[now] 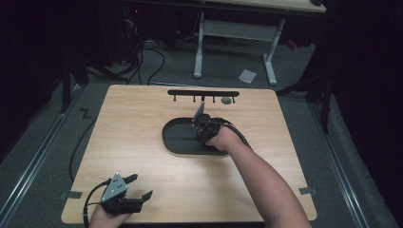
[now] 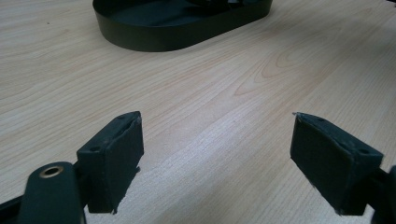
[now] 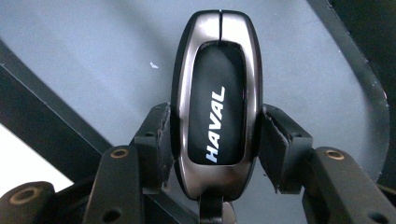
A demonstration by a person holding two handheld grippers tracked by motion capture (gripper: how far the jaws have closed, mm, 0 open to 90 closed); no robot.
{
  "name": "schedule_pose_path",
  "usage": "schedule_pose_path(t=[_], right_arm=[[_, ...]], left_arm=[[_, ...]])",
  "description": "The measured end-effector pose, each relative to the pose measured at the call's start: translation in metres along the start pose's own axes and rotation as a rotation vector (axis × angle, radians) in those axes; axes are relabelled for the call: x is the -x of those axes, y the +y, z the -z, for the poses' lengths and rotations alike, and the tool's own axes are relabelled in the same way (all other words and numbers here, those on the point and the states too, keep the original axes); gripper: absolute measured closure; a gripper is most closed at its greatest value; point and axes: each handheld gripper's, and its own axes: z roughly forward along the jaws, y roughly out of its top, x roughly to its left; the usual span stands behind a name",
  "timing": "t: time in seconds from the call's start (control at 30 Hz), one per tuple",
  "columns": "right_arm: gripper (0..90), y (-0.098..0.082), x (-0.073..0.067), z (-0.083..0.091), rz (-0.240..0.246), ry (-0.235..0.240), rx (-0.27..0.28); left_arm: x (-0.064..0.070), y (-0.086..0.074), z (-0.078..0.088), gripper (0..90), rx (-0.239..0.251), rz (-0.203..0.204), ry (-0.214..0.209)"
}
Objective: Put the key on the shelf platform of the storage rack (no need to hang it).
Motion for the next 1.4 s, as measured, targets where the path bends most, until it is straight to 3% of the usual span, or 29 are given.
schedule_pose_path(t=[0.37, 0.5, 0.53, 0.67, 0.73, 0.77, 0.97, 1.4], right_arm=[[48.8, 0.002, -0.001, -0.005, -0.013, 0.005, -0.009], [48.6, 0.001, 0.0, -0.006, -0.042, 0.031, -0.003], [48.4, 0.001, 0.002, -0.007, -0.027, 0.034, 0.003], [44.0, 0.001, -0.001, -0.005, -0.055, 0.037, 0.003], [43.5, 0.001, -0.002, -0.002, -0.054, 0.032, 0.014], [43.2, 0.001, -0.001, 0.0, -0.031, 0.02, 0.029], [41.4, -0.006, -0.002, 0.015, -0.049, 0.005, 0.064], [42.5, -0.042, -0.004, 0.032, -0.04, -0.037, 0.182]], left_arm=[[0.0, 0.0, 0.0, 18.0, -0.001, 0.001, -0.002], [-0.001, 0.0, 0.001, 18.0, -0.003, 0.002, -0.003], [-0.001, 0.0, 0.001, 18.0, -0.003, 0.002, -0.003], [-0.001, 0.0, 0.001, 18.0, -0.003, 0.001, -0.001], [-0.001, 0.0, 0.0, 18.0, -0.001, 0.002, 0.0], [-0.001, 0.0, 0.0, 18.0, 0.0, 0.001, 0.0], [0.0, 0.0, -0.003, 18.0, -0.005, -0.004, -0.006], [0.002, 0.0, -0.005, 18.0, -0.014, -0.012, -0.006]])
